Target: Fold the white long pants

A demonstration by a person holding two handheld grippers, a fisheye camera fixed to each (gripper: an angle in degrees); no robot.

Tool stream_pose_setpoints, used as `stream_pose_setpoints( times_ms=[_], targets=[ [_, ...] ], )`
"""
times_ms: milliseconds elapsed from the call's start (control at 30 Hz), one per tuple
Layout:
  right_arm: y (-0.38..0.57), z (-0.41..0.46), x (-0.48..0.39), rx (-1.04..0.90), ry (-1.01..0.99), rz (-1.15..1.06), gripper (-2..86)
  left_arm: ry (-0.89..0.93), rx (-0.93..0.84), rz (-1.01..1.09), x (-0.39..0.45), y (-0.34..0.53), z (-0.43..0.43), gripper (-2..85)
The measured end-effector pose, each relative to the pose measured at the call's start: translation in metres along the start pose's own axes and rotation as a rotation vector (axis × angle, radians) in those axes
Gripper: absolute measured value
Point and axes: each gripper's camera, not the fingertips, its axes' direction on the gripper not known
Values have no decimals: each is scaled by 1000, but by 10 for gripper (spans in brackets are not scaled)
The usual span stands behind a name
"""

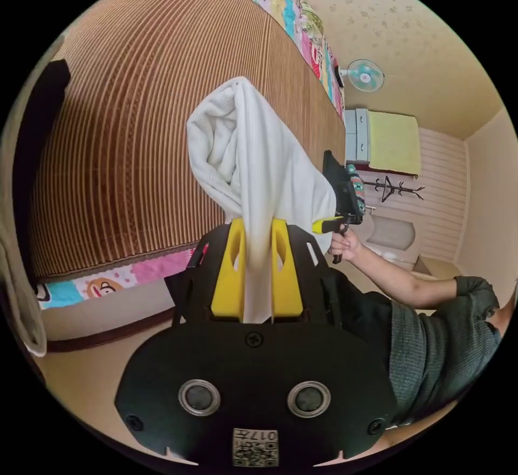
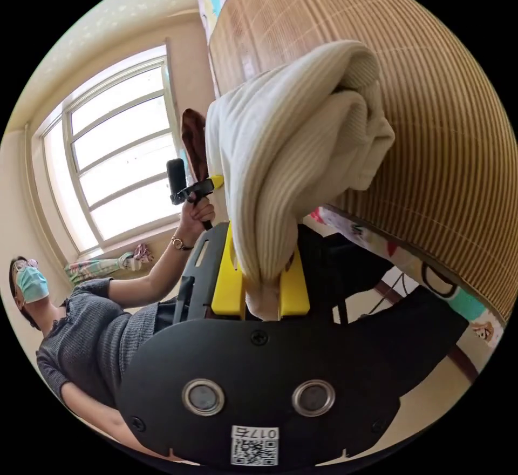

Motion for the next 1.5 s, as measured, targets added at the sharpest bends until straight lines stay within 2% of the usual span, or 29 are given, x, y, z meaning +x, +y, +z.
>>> stream_pose_setpoints(
  times_ms=[133,267,333,400,500,567,633,700,767,833,900,933,1000,1067,1133,1200,1267,1300,1367,1400,1467,1500],
  targets=[
    [-17,44,-104,-73,-75,-191,97,-191,171,69,51,54,-142,77],
    [-45,117,-222,-145,-65,-362,102,-393,293,92,76,87,-254,81],
    [-62,147,-262,-137,-59,-396,100,-492,376,-3,58,89,-301,92],
    [-82,176,-292,-117,-24,-421,94,-510,462,-146,27,87,-321,105],
    [-116,227,-313,-106,152,-420,84,-584,556,-345,-28,83,-309,150],
    [-138,266,-295,-217,402,-293,72,-608,528,-497,-70,77,-268,178],
    [-133,273,-279,-234,523,-250,53,-561,329,-598,-126,63,-180,183],
    [-114,267,-266,-265,521,-318,36,-684,503,-574,-111,81,-160,182],
    [-86,243,-235,-312,629,-332,19,-764,538,-548,-99,85,-150,180],
    [-64,210,-203,-357,646,-345,12,-806,534,-527,-95,86,-146,179],
    [-41,162,-158,-378,653,-254,9,-752,529,-540,-103,90,-153,178],
    [-24,119,-124,-363,659,-137,8,-702,533,-547,-109,95,-161,173],
    [11,46,-74,-285,677,50,6,-654,578,-573,-113,108,-176,158],
    [77,-58,-14,-153,689,361,5,-630,665,-589,-112,130,-192,135],
    [141,-129,16,-12,657,581,4,-592,778,-657,-111,162,-212,120],
    [216,-188,34,211,531,768,4,-517,888,-685,-106,186,-221,116],
    [319,-233,49,576,217,889,4,-433,988,-662,-97,200,-222,116],
    [341,-238,51,663,139,895,4,-392,1023,-641,-89,201,-217,116],
    [415,-241,57,946,-100,871,3,-378,1005,-598,-81,186,-205,114],
    [430,-238,58,998,-145,860,3,-409,944,-558,-79,165,-194,113],
    [470,-220,69,1084,-279,848,3,-468,741,-497,-93,119,-169,108],
    [478,-215,72,1083,-303,860,3,-514,556,-511,-112,89,-142,94]
  ],
)
